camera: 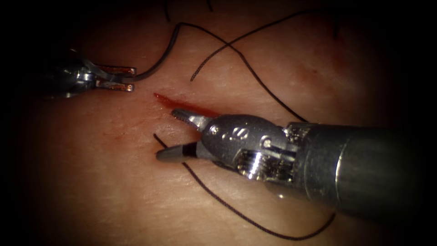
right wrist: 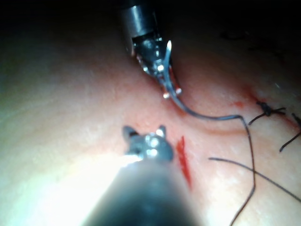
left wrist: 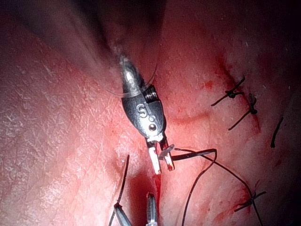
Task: Wound Closure
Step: Pull the thread all the way through the tissue using the right gripper, leaving a small piece on the end
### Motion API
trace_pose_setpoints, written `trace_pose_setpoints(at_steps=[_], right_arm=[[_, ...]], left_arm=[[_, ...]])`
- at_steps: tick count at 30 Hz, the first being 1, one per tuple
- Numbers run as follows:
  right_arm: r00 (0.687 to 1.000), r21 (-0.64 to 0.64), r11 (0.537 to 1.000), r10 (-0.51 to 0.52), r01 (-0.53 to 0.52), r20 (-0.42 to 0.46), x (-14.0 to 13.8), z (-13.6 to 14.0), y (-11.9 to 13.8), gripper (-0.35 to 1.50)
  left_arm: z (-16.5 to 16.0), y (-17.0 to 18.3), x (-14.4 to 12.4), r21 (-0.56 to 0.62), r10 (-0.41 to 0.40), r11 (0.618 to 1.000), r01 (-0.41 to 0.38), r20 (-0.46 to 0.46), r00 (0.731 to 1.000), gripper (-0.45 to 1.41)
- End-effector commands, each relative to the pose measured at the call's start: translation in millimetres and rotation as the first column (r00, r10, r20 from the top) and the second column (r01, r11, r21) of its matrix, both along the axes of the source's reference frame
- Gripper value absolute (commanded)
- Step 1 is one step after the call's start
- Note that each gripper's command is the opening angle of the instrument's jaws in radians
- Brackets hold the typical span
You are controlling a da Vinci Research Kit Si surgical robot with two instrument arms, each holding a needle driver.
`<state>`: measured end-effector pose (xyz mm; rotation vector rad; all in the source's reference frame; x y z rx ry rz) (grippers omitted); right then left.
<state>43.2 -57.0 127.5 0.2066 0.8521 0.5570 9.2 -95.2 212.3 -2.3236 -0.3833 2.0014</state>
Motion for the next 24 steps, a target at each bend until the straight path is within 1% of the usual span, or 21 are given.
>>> trace_pose_setpoints(at_steps=[1,2,3,5,6,9,10,13,15,16,17,18,20,21,22,23,24], right_arm=[[1.0,-0.003,1.0,-0.002,0.002,0.004,1.2,0.9,-0.3,1.2],[1.0,-0.006,1.0,0.0,0.0,0.02,1.3,1.3,-0.5,1.2],[0.998,-0.021,1.0,0.011,-0.01,0.056,1.3,2.4,-0.8,1.2],[0.998,-0.028,0.999,0.019,-0.017,0.067,1.3,2.8,-0.9,1.2],[0.996,-0.039,0.999,0.027,-0.024,0.082,1.5,3.8,-1.1,1.2],[0.993,-0.04,0.999,0.011,-0.006,0.119,3.3,6.1,-2.3,1.2],[0.993,-0.04,0.999,0.011,-0.006,0.119,3.3,6.1,-2.3,1.2],[0.986,-0.041,0.999,-0.013,0.02,0.165,4.7,9.0,-4.0,1.15],[0.985,-0.039,0.999,-0.018,0.025,0.172,4.8,9.4,-4.2,1.13],[0.983,-0.036,0.999,-0.024,0.031,0.18,4.9,9.7,-4.3,1.08],[0.98,-0.027,0.999,-0.039,0.045,0.193,4.5,10.0,-4.5,0.71],[0.98,-0.026,0.999,-0.041,0.047,0.196,4.2,10.0,-4.5,0.68],[0.978,-0.03,0.999,-0.035,0.042,0.205,4.0,9.9,-4.4,0.68],[0.975,-0.04,0.999,-0.022,0.031,0.223,3.5,9.7,-4.2,0.69],[0.974,-0.037,0.999,-0.026,0.035,0.227,3.4,9.7,-4.2,0.63],[0.974,-0.037,0.999,-0.026,0.035,0.227,3.4,9.7,-4.2,0.63],[0.974,-0.031,0.999,-0.034,0.042,0.226,3.4,9.7,-4.3,0.12]], left_arm=[[0.6,-0.6,-0.5,0.002,-0.003,1.0,0.003,-0.002,1.0,-0.45],[0.7,-0.7,-0.5,0.001,-0.003,1.0,0.003,-0.001,1.0,-0.45],[0.7,-0.7,-0.4,0.001,-0.003,1.0,0.003,-0.002,1.0,-0.45],[0.6,-0.7,-0.4,0.002,-0.002,1.0,0.002,-0.002,1.0,-0.45],[0.6,-0.6,-0.4,0.003,-0.002,1.0,0.002,-0.001,1.0,-0.45],[0.5,-0.6,-0.6,0.003,-0.002,1.0,0.002,-0.001,1.0,-0.45],[0.5,-0.6,-0.6,0.003,-0.002,1.0,0.002,-0.001,1.0,-0.45],[0.4,-0.5,-0.5,0.004,-0.001,1.0,0.001,0.0,1.0,-0.45],[0.3,-0.5,-0.5,0.005,-0.001,1.0,0.001,0.0,1.0,-0.45],[0.3,-0.5,-0.5,0.006,-0.001,1.0,0.001,0.001,1.0,-0.45],[0.1,-0.4,-0.5,0.008,-0.001,1.0,0.001,0.001,1.0,-0.45],[0.0,-0.3,-0.5,0.009,0.0,1.0,0.0,0.001,1.0,-0.45],[0.0,-0.3,-0.5,0.009,0.0,1.0,0.0,0.002,1.0,-0.45],[-0.1,-0.3,-0.6,0.01,-0.002,1.0,0.002,0.0,1.0,-0.45],[-0.2,-0.3,-0.6,0.01,-0.003,1.0,0.003,-0.001,1.0,-0.45],[-0.2,-0.3,-0.6,0.01,-0.003,1.0,0.003,-0.001,1.0,-0.45],[-0.2,-0.3,-0.6,0.011,-0.003,1.0,0.003,-0.001,1.0,-0.45]])
